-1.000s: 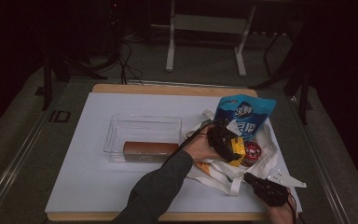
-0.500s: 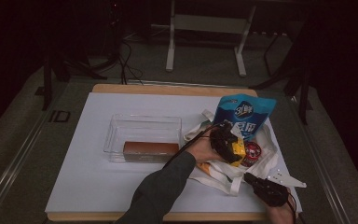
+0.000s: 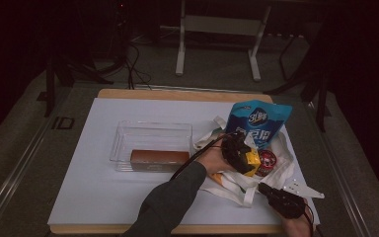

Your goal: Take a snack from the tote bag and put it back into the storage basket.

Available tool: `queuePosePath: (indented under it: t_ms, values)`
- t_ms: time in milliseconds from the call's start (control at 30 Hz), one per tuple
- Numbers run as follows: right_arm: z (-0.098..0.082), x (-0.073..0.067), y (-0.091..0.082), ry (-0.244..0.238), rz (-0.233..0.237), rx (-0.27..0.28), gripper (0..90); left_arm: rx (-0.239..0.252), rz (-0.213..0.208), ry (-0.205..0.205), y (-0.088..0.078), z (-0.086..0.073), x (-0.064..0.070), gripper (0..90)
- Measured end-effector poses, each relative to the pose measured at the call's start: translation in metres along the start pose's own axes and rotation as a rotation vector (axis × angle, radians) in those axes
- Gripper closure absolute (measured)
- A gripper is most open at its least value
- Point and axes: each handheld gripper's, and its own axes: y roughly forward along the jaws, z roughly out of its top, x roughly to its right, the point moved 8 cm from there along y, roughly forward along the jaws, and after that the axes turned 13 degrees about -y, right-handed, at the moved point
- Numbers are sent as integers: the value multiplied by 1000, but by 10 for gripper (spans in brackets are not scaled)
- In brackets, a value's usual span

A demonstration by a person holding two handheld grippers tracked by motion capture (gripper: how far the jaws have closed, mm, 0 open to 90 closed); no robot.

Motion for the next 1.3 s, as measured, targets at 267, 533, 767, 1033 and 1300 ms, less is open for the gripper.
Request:
queuePosePath:
  t_ms: [267, 533, 767, 1033, 1300]
  values:
    - [0, 0, 0, 1, 4, 2, 841, -7, 13, -7, -1, 0, 1, 287]
    - [-1, 0, 0, 0, 5, 0, 841, -9, 54, 3, -5, 1, 3, 288]
    - [-1, 0, 0, -1, 5, -3, 840, 28, 61, -10, -18, 7, 5, 288]
    - [-1, 0, 1, -1, 4, -3, 839, 67, 64, -30, -37, 14, 5, 288]
    - [-1, 0, 1, -1, 5, -3, 839, 102, 66, -52, -60, 19, 6, 288]
